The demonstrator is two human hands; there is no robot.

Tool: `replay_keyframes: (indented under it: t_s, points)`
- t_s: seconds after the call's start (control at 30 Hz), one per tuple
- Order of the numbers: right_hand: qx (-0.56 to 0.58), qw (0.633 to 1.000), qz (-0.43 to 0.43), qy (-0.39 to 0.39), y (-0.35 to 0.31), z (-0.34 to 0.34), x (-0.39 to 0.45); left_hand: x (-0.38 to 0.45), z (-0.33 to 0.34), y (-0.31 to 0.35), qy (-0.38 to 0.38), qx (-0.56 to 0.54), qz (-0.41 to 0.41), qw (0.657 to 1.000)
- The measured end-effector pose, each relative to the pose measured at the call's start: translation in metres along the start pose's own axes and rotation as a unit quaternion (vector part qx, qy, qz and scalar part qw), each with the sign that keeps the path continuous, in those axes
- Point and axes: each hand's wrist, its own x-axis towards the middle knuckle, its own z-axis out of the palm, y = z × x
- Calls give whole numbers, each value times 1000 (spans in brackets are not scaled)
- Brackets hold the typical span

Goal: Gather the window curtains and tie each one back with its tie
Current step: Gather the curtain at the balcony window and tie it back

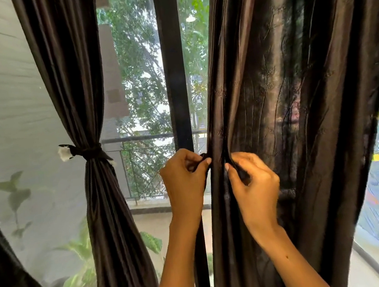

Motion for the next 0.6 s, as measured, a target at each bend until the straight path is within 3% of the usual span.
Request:
replay_keyframes:
  t_s: [0.17, 0.37, 0.6]
  points:
    - [-10, 1000, 1, 12, 2, 3, 0, -4, 4, -2, -47, -73, -31, 996]
    - [-32, 999, -12, -31, -1, 6, -7, -13, 12, 2, -100, -116, 1, 988]
    - [-33, 993, -32, -110, 5, -1, -10, -16, 22, 5, -67, -94, 15, 993]
